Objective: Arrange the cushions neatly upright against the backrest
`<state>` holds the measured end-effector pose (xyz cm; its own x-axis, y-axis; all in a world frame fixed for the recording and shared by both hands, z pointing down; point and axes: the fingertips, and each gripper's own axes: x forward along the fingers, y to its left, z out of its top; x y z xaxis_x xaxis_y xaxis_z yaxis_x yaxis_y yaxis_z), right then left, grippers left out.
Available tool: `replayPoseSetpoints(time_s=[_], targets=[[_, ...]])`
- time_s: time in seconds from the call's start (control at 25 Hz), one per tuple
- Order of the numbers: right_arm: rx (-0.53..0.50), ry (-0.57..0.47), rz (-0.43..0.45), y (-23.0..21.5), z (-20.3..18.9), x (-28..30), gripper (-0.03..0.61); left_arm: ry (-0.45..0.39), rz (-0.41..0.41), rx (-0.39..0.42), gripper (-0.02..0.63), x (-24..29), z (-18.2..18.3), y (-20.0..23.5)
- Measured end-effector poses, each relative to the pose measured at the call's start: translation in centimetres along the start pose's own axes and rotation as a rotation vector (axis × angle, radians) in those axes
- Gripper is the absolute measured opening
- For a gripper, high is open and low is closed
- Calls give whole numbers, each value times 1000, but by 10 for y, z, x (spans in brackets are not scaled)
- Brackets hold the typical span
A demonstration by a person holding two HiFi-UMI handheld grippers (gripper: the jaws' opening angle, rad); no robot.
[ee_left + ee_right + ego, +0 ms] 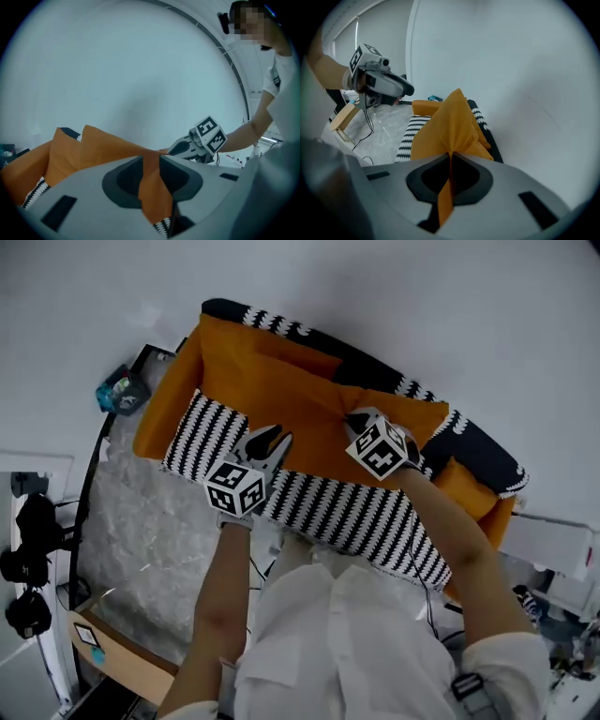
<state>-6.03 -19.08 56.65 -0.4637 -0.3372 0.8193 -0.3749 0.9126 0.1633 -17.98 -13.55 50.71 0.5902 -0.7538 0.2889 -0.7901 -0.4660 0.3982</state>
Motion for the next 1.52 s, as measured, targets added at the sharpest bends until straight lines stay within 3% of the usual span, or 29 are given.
replayPoseSetpoints(time_s=[0.2, 0.52, 0.88, 1.28, 1.52], targets=[[-6, 24, -36, -26, -77, -39, 12, 48, -81, 37, 117, 43, -4, -58], [-32, 45, -16, -57, -175, -69, 12, 98, -118, 37, 117, 82, -23, -118], [-91, 60, -18, -85, -219, -52, 12, 131, -107, 41, 117, 106, -32, -142], [148, 110, -74, -92, -258, -2, 12, 169, -85, 34, 118, 117, -44, -134], [98, 101, -70, -93, -253, 11, 12, 180, -85, 28, 117, 122, -49, -134]])
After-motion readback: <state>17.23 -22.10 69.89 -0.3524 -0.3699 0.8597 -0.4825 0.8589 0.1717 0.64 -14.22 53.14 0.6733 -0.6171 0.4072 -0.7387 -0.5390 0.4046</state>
